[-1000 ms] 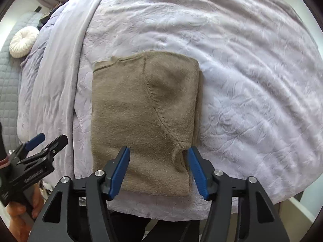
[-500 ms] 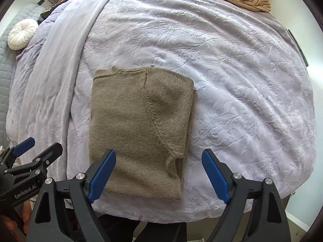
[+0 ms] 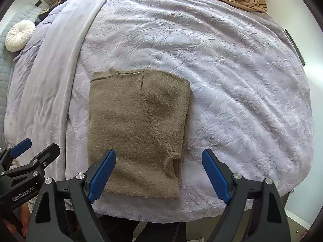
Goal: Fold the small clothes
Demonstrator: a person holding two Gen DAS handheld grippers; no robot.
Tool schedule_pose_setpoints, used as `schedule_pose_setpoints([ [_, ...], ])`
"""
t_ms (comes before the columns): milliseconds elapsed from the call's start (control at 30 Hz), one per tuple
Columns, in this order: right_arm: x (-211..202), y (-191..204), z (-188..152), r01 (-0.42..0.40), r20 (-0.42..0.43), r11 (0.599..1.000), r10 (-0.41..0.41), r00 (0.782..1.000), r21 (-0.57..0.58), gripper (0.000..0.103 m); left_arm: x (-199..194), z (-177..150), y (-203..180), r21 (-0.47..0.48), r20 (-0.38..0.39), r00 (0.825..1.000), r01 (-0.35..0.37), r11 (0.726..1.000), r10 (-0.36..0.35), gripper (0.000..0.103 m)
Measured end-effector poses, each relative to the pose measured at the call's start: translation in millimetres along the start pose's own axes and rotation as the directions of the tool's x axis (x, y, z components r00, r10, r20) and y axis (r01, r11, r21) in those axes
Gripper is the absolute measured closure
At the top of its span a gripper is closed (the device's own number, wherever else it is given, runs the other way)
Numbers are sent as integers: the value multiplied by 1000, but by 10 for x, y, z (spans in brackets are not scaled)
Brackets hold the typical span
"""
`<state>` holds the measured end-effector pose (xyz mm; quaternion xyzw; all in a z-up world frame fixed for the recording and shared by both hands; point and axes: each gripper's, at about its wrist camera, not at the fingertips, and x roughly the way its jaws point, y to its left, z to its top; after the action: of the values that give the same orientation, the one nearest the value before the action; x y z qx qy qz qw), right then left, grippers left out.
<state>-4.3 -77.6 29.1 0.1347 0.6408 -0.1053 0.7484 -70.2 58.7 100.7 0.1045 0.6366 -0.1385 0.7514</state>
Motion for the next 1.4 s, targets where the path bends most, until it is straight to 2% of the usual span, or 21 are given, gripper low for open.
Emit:
schedule_pose_setpoints([
  [1400, -13, 84, -4, 7, 2, 1000, -7, 1000, -26, 14, -15, -59, -20, -11, -10, 1000, -2, 1000, 2, 6],
])
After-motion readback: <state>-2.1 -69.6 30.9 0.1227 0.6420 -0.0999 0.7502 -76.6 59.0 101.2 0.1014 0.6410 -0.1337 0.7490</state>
